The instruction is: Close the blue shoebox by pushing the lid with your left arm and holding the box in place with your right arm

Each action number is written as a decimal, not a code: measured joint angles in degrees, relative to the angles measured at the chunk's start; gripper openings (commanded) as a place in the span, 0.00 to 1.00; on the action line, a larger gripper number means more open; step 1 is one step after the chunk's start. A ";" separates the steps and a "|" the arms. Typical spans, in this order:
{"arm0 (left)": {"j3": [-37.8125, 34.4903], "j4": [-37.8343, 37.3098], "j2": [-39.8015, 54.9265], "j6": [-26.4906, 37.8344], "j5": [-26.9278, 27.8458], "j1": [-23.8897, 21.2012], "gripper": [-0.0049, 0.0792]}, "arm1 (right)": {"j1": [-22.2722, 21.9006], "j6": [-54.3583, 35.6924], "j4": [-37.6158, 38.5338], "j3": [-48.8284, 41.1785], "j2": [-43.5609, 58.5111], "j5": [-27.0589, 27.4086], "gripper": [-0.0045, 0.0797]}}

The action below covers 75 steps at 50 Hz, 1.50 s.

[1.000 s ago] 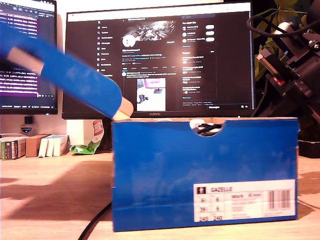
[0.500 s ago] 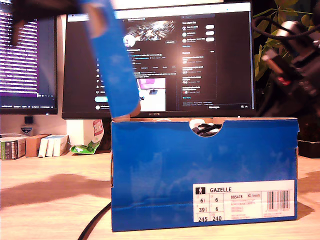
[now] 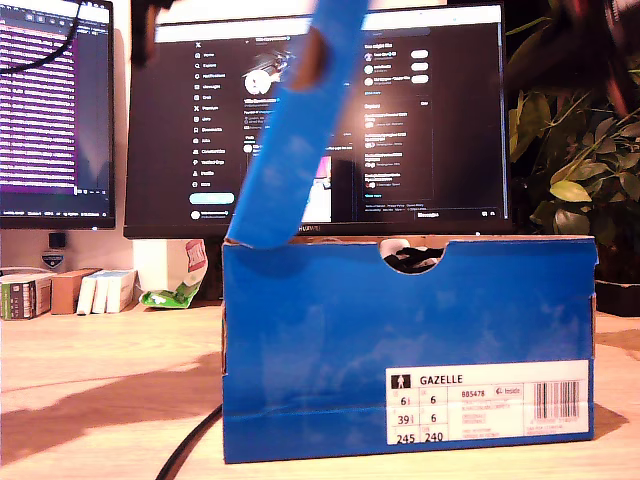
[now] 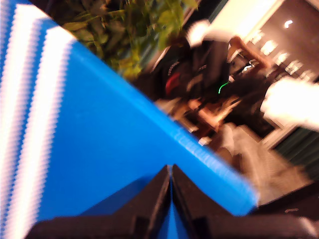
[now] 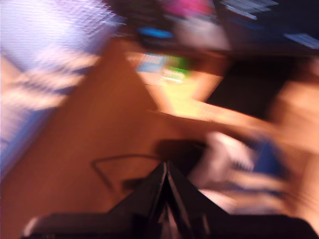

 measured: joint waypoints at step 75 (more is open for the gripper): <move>0.00 -18.78 -20.83 28.96 -15.82 16.37 0.04 | 11.08 -21.20 6.38 -6.54 -9.60 35.54 0.04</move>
